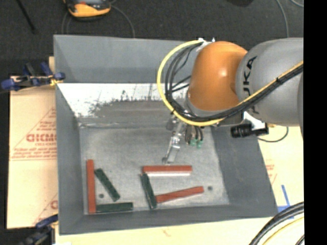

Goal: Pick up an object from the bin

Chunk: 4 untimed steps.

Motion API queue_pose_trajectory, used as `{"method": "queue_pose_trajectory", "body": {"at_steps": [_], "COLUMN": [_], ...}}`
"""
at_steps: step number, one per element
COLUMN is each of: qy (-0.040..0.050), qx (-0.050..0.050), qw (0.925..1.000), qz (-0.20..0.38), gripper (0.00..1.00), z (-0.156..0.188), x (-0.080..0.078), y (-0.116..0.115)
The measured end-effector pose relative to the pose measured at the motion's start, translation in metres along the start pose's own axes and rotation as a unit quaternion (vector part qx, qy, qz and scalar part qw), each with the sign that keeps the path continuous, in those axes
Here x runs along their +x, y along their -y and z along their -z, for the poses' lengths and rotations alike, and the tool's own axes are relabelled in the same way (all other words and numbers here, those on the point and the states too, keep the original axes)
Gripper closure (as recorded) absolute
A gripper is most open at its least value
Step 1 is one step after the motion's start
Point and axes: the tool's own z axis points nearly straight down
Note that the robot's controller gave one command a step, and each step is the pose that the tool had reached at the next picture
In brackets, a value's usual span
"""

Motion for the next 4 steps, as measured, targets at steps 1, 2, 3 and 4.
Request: {"method": "queue_pose_trajectory", "body": {"at_steps": [1,2,3,4], "qy": [0.0045,0.0019,0.0005,0.0004], "qx": [-0.001,0.000,0.000,0.000], "qw": [1.0000,0.9992,0.9971,0.9972], "qz": [0.005,0.041,0.076,0.075], "gripper": [0.00,0.00,1.00,1.00], "z": [-0.041,-0.103,-0.133,-0.133], "x": [0.000,0.023,-0.004,-0.004], "y": [0.008,0.009,0.013,0.013]}}
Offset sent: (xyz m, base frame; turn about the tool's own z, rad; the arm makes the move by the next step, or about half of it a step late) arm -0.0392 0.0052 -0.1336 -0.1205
